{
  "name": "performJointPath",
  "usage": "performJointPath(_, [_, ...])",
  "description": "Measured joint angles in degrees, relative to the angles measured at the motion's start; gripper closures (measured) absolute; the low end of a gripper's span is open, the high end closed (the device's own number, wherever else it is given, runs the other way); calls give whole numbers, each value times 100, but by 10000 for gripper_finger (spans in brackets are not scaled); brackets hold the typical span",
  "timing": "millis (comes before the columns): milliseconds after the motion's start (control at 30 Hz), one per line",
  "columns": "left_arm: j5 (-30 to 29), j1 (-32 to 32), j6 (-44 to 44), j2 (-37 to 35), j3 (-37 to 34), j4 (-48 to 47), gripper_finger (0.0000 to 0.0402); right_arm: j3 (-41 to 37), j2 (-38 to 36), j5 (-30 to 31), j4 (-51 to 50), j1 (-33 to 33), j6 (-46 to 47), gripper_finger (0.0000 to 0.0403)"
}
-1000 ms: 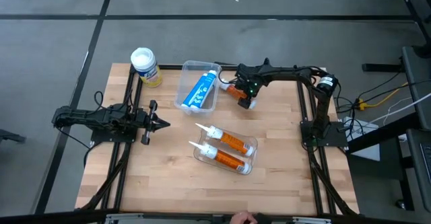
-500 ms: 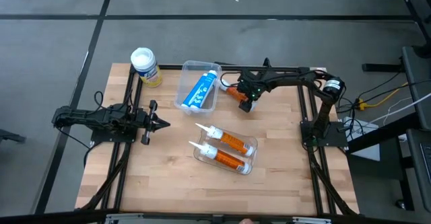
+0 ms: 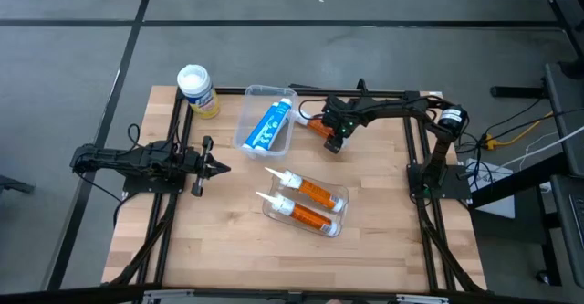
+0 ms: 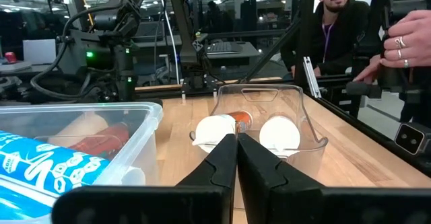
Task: Pick & place silicon tubes, Sealant and Lysol wipes
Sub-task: Put the orange sealant into the bottom transparent bin
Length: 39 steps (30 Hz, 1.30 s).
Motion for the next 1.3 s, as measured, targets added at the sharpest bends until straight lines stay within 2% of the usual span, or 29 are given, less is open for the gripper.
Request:
performJointPath(533, [0,0,0,0,2,0,391,-16,-129,-108,10,-149,730,182])
performJointPath(767, [0,0,0,0,1,0,395,-39,-144,-450,333,-450,1261,182])
performJointPath(867, [0,0,2,0,0,0,395,-46,-199,-392,654,-567,1410,182])
performJointPath(1300, [0,1,0,0,1,0,394,-24,-969,-507,1568,-990,2092,182])
